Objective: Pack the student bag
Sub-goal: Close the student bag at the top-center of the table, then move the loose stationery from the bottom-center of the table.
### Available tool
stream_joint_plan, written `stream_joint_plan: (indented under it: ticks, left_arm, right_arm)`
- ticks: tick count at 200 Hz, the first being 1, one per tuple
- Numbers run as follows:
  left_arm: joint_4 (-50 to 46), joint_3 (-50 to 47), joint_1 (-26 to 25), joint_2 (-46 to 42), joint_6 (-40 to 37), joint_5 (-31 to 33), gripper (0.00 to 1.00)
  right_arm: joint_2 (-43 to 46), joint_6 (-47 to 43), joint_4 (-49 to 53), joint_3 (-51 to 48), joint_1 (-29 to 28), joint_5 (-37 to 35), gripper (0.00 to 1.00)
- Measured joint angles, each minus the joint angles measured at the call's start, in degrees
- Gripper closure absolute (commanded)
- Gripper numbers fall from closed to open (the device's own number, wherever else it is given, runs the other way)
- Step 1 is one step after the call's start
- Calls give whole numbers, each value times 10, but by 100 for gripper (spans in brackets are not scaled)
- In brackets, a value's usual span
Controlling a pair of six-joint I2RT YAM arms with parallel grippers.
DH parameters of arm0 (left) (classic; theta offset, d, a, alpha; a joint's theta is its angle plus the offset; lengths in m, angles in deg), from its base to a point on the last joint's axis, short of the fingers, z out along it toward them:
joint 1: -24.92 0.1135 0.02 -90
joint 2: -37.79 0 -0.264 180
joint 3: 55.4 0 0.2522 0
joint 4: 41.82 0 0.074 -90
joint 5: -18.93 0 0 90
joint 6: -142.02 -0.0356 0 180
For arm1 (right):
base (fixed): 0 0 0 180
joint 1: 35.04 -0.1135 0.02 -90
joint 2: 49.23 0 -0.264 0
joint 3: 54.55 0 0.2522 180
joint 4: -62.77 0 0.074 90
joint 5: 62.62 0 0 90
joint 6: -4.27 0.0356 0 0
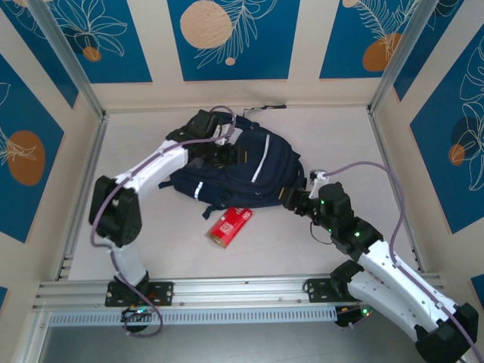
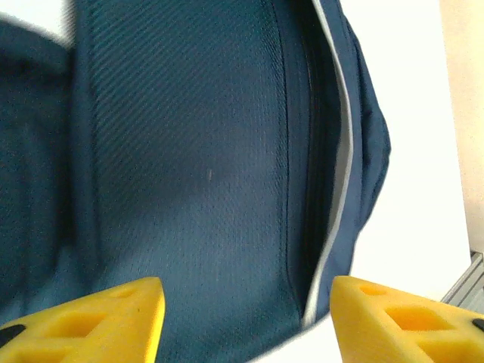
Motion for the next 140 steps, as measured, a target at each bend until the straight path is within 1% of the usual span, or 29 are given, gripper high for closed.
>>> stream_joint_plan:
  ticks: [13,26,43,58,66,73,89,109,123,140]
  left_arm:
    - [4,-44,0,-66,11,13,40]
    - [13,-91,0,-138,26,28,40]
    - [29,-170,0,-229,50,51,40]
    - [37,-243,0,-281,71,65,41]
    - [37,-283,1,-299,79,71,41]
    - [37,-318,1,-308,86,78,41]
    - [31,-386,1,-323,94,98,41]
    - [26,-456,2,-357,107,123,41]
    - [24,-491,3,-392,119,137,41]
    - [21,-511,3,-426,129,157,41]
  right_arm:
    - [-38,-17,-5,0,-15,23,55]
    - [-90,-36,-7,7,-35,45,66]
    - [-182,-66,-5,36,-75,65,82]
    - [-258,-85,-3,73,-112,68,94]
    - [-298,-97,-1,96,-130,68,98]
    - [-330,-104,1,117,-141,66,100]
    - [-405,-123,4,166,-160,66,100]
    - [-484,-139,14,222,-166,64,100]
    - [-532,-147,22,254,-166,62,100]
    - [-576,-155,37,280,-168,57,100]
